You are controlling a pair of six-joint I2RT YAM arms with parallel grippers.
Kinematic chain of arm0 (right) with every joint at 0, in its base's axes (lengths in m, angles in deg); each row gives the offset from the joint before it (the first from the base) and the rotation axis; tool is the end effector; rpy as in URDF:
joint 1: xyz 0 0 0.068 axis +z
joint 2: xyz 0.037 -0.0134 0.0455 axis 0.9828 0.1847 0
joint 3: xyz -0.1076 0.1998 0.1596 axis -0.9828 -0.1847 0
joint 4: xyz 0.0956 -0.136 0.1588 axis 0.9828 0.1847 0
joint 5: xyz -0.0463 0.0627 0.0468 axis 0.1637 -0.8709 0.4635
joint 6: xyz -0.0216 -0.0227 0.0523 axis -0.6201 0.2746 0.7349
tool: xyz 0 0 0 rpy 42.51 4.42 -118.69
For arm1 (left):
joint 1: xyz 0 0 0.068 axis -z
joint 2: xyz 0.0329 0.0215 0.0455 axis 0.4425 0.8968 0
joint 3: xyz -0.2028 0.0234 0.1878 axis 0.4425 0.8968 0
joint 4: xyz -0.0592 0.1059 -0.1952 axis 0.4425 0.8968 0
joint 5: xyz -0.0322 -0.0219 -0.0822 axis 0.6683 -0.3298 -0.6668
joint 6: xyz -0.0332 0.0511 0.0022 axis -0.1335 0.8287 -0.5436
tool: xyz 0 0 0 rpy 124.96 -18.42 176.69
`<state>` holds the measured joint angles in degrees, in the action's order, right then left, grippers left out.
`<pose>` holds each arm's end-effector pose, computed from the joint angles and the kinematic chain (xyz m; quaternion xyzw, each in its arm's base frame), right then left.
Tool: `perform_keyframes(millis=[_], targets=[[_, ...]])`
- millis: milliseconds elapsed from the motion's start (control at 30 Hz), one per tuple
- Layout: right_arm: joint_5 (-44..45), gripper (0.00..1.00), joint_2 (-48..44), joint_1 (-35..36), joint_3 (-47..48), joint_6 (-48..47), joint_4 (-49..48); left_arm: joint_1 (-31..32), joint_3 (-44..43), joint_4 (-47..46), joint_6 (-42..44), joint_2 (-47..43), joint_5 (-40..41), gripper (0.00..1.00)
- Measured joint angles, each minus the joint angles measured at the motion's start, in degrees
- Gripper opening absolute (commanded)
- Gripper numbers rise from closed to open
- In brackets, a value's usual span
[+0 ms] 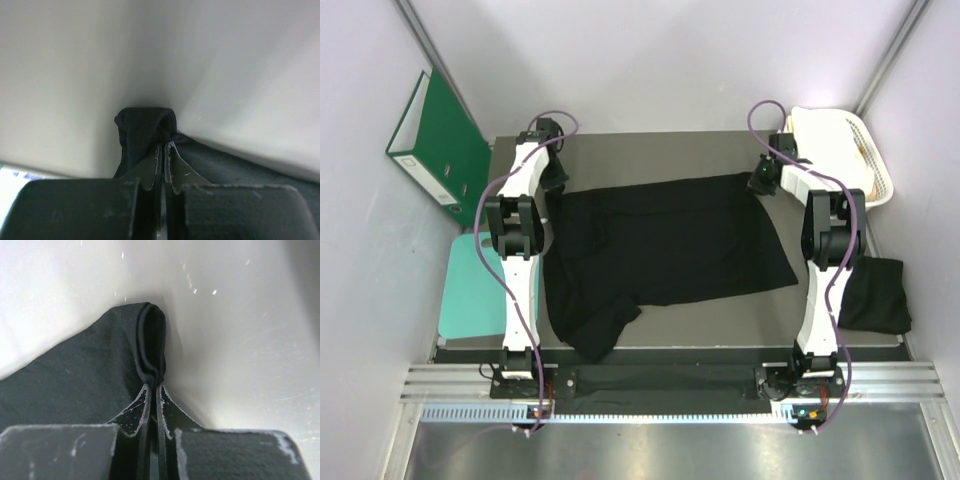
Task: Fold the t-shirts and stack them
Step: Fold the flattened tshirt in 1/3 of the way
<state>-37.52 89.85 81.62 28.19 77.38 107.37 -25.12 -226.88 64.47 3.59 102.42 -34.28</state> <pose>0.4647 0.0212 0.1790 0.1980 0.9224 0.1138 0.3114 0.4994 -0.0030 0.1757 -0.2313 0.9570 0.0360 0.1713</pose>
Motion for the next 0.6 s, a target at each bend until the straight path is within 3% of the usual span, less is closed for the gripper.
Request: perform_keyframes(millis=[467,533,600], targets=[[2.23,0.01,0.28,-5.57,0.24,2.97,-5.68,-0.61,-3.87,-24.55,-9.33,5.77,-15.65,0.00],[2.40,0.05,1.33,-6.01,1.51,2.93,-5.81,-0.61,-3.89,-28.20,-10.91,6.56,-18.16,0.29],[2.14,0.07,2.16,-6.16,2.58,2.75,-6.27,-0.63,-3.80,-30.77,-11.89,6.84,-20.96,0.48]])
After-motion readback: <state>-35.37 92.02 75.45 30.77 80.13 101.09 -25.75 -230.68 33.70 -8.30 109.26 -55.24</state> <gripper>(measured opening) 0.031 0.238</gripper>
